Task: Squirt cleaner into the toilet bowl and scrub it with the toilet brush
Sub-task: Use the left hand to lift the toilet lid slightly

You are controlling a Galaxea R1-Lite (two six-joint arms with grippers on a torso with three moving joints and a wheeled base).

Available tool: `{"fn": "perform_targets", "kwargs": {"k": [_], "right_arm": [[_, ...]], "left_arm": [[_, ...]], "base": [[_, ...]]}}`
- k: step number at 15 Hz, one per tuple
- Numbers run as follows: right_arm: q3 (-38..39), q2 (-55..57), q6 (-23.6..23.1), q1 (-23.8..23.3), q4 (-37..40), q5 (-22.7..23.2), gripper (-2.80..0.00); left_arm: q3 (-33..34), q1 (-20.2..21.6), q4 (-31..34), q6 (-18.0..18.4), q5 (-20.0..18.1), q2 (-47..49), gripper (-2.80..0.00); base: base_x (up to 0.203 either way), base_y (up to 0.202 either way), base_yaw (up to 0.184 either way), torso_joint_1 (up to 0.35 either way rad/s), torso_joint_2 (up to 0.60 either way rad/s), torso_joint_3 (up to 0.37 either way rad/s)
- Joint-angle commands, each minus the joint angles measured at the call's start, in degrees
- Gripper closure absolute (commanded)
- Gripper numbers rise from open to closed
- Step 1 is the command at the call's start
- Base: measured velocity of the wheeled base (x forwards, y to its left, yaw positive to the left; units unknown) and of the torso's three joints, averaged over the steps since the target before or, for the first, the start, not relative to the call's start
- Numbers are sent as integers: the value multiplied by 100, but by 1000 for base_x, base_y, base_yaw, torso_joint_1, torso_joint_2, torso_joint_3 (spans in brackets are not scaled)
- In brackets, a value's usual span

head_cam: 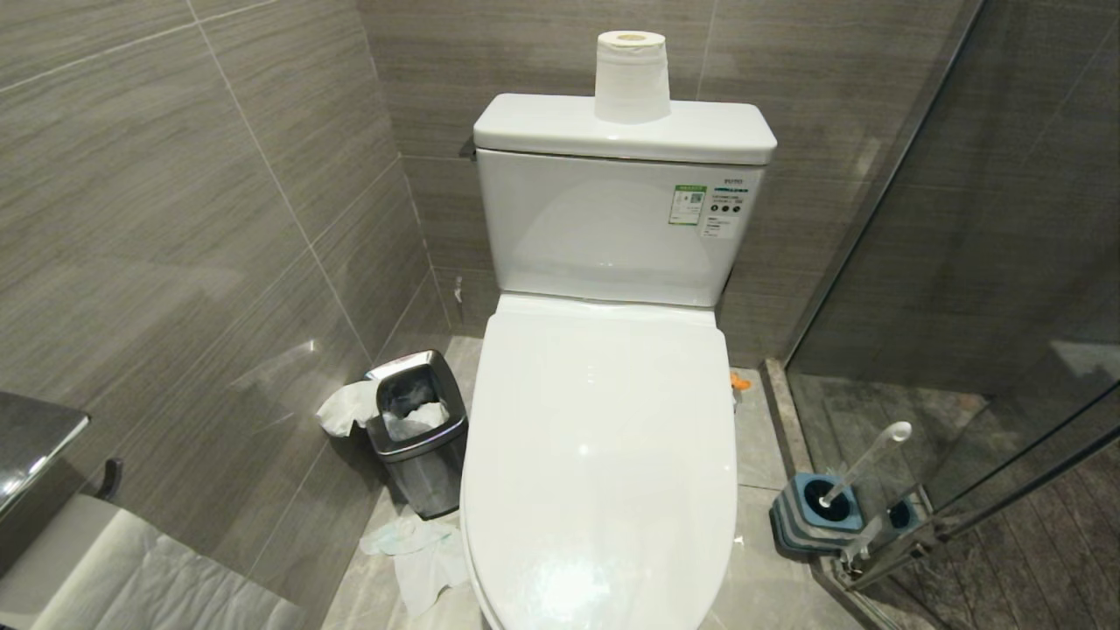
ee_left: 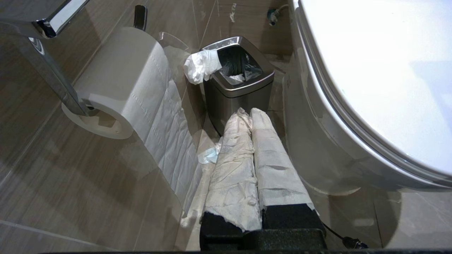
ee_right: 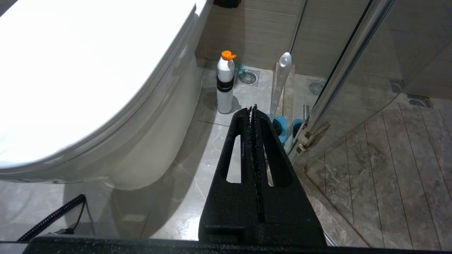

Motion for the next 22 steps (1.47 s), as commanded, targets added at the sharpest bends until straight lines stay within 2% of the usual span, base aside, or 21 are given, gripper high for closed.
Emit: {"fn": "perform_targets", "kwargs": {"k": [1, 20, 22], "right_arm": [[0, 0, 6, 0, -1, 1, 0], [0, 0, -2, 0, 0, 1, 0], [0, 0, -2, 0, -1, 1, 0]], "left_arm": [[0, 0, 0, 5, 0, 0, 0], [0, 0, 11, 16, 10, 0, 0], [0, 0, 26, 199, 10, 0, 0]], "base": [[0, 0, 0, 0, 0, 0], [0, 0, 0, 0, 0, 0], [0, 0, 0, 0, 0, 0]]}}
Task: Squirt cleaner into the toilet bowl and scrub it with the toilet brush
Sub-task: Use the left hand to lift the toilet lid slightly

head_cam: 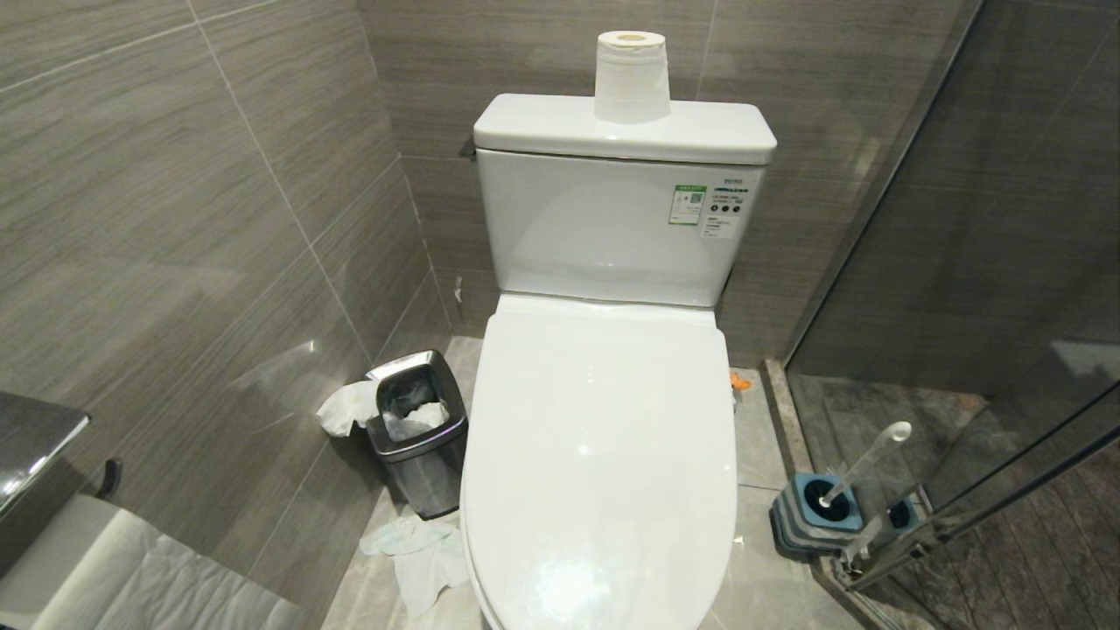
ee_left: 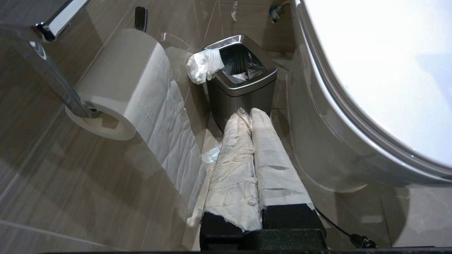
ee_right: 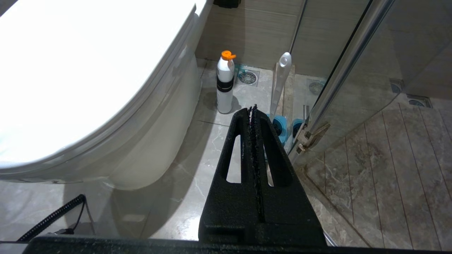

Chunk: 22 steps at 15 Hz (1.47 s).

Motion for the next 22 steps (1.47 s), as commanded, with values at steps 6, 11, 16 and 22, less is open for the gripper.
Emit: {"fn": "perform_targets", "kwargs": {"k": [6, 11, 16, 22], "right_arm": [[0, 0, 0, 0, -2, 0, 0], [0, 0, 0, 0, -2, 0, 0], [0, 0, 0, 0, -2, 0, 0], [0, 0, 0, 0, 0, 0, 0]], "left_arm": [[0, 0, 17, 124, -21, 0, 0], [0, 0, 8, 124, -48, 0, 0], [0, 0, 8, 80, -12, 0, 0], [0, 0, 17, 906, -364, 0, 0]], "base": [[0, 0, 0, 0, 0, 0], [0, 0, 0, 0, 0, 0], [0, 0, 0, 0, 0, 0], [0, 0, 0, 0, 0, 0]]}}
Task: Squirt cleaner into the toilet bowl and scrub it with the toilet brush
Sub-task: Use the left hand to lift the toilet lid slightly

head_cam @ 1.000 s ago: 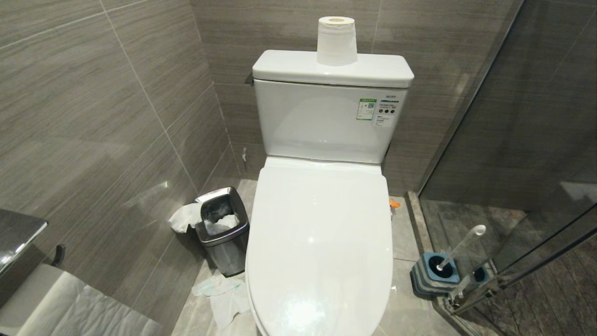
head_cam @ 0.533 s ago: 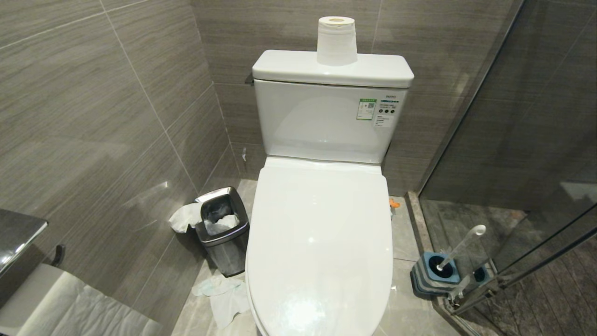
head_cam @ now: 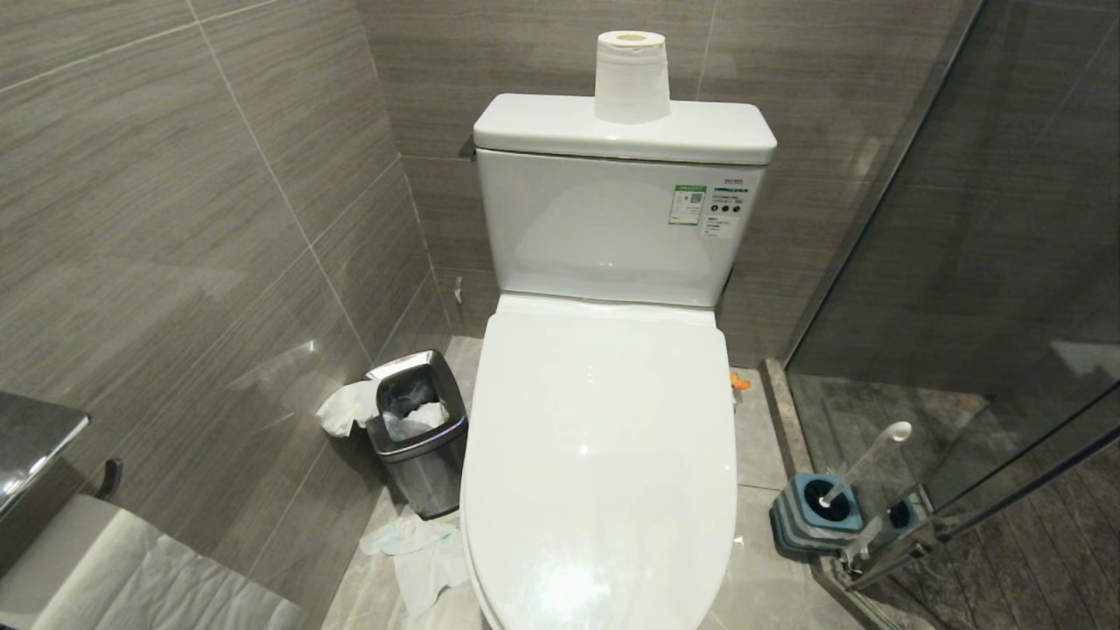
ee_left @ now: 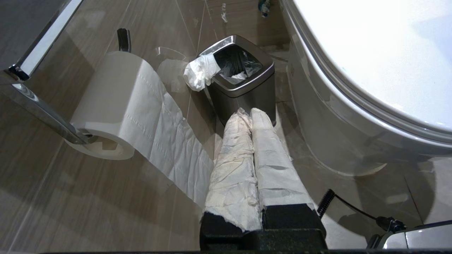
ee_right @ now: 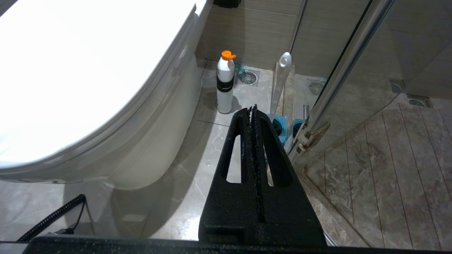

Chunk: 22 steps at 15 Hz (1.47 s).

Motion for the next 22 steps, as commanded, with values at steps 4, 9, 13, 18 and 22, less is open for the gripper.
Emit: {"fn": "perform_targets", "kwargs": {"k": [4, 9, 13, 18, 22], "right_arm": [[0, 0, 0, 0, -2, 18, 0], [0, 0, 0, 0, -2, 0, 0], [0, 0, 0, 0, -2, 0, 0], [-8, 0, 0, 0, -2, 0, 0], [-9, 0, 0, 0, -2, 0, 0]], "left_arm": [[0, 0, -14, 84, -26, 0, 0], [0, 0, 4, -536, 240, 0, 0], [-9, 0, 4, -699, 247, 0, 0], [-18, 0, 13, -779, 220, 0, 0], [-18, 0, 22, -822, 220, 0, 0]], "base": [[0, 0, 0, 0, 0, 0], [0, 0, 0, 0, 0, 0], [0, 0, 0, 0, 0, 0], [0, 0, 0, 0, 0, 0], [0, 0, 0, 0, 0, 0]]}}
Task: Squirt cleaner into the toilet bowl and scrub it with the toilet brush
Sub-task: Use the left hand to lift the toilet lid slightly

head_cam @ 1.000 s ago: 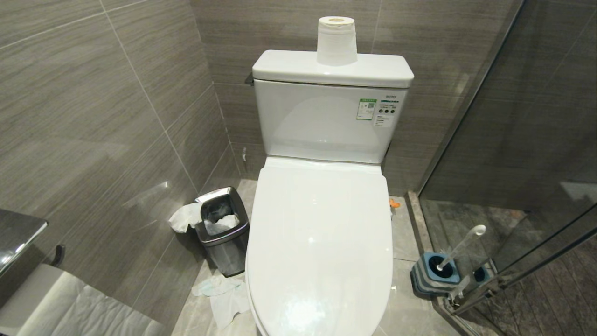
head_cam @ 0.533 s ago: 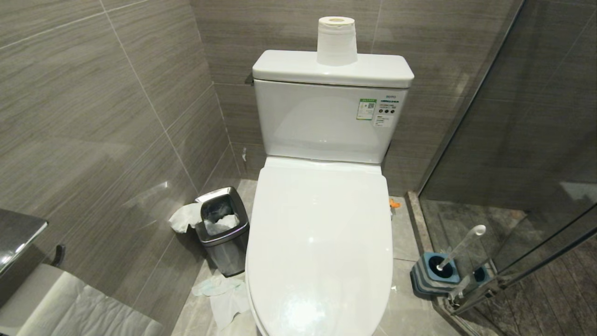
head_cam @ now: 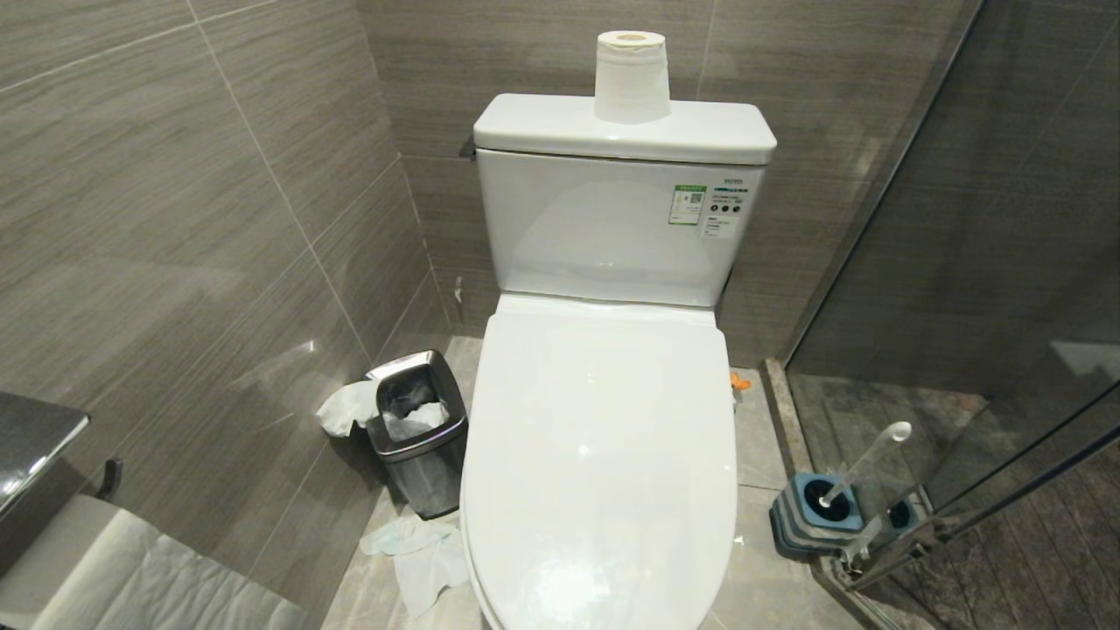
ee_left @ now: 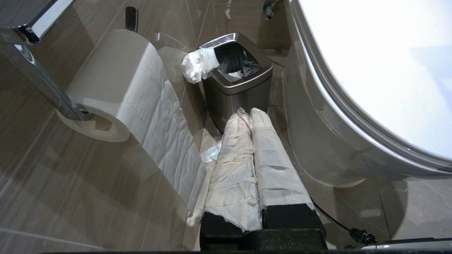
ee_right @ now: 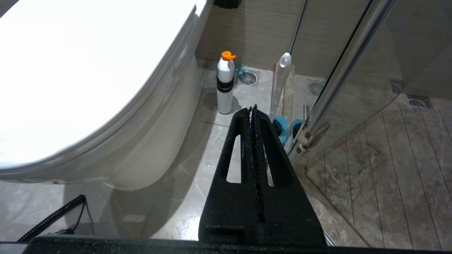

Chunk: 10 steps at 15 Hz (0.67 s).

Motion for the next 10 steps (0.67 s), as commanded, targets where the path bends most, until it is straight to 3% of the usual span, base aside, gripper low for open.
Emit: {"fn": "perform_targets", "kwargs": {"k": [1, 10], "right_arm": [[1, 0, -2, 0, 0, 0, 0], [10, -2, -198, 0, 0, 62, 0]], "left_arm": [[1, 0, -11, -1, -3, 0, 0], [1, 0, -3, -36, 24, 0, 0]], "base": [[0, 0, 0, 0, 0, 0], [0, 0, 0, 0, 0, 0]]}}
